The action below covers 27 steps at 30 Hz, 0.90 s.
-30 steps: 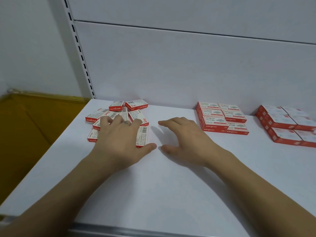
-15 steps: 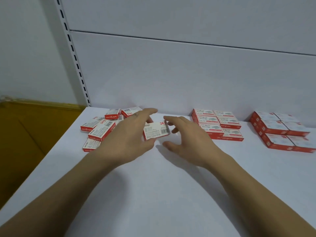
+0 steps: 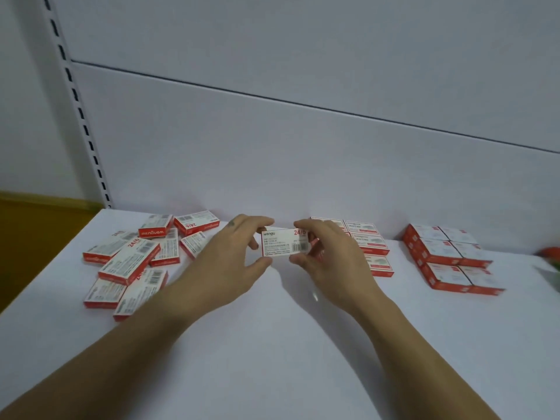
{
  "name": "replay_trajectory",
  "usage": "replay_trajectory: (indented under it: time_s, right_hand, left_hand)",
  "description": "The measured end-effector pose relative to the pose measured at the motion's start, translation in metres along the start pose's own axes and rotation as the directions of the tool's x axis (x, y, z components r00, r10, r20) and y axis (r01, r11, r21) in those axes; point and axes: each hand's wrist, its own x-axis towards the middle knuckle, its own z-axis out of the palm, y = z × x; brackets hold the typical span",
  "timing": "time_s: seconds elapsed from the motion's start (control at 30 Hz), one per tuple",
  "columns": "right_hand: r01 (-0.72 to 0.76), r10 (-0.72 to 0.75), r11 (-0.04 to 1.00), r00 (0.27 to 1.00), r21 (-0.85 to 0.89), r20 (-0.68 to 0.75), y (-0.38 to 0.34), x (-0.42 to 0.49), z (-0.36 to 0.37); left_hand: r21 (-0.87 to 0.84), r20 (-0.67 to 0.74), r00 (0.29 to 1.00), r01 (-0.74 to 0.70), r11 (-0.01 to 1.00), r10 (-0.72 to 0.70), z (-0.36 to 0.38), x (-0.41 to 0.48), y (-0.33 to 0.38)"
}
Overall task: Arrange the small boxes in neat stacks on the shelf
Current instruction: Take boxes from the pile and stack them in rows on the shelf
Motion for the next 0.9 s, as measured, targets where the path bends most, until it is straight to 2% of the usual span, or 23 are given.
replay_trajectory:
  time_s: [0.2,0.33,0.5,0.7,0.83,0.9]
  right_hand:
    - [0.009,-0.009,0.997,1.000,0.071,-0.005,-0.007,-0.002,0.005]
    - [-0.025,0.029,0.988,0.999,0.155,-0.024,-0.011,-0.004,0.006]
    - [-0.080,0.081,0.974,0.997,0.214,0.004,-0.012,-0.004,0.010]
    - [-0.182,0.170,0.915,0.983,0.361,0.064,-0.012,-0.005,0.015]
    - [-0.198,0.157,0.885,0.979,0.421,0.130,-0.019,-0.007,0.016]
    - [-0.223,0.153,0.830,0.972,0.512,0.175,-0.023,-0.008,0.015]
  left_hand:
    - [-0.186,-0.020,0.993,0.113,0.976,-0.118,-0.005,-0.005,0.000]
    - [-0.312,0.018,0.980,0.195,0.930,-0.200,-0.009,-0.004,0.002]
    - [-0.327,0.062,0.971,0.240,0.914,-0.233,-0.014,-0.005,0.002]
    - [-0.332,0.074,0.980,0.198,0.922,-0.183,-0.013,-0.008,0.008]
    - [-0.358,0.014,0.992,0.122,0.926,-0.126,-0.015,-0.008,0.010]
    - [-0.339,-0.025,0.996,0.070,0.938,-0.083,-0.014,-0.009,0.012]
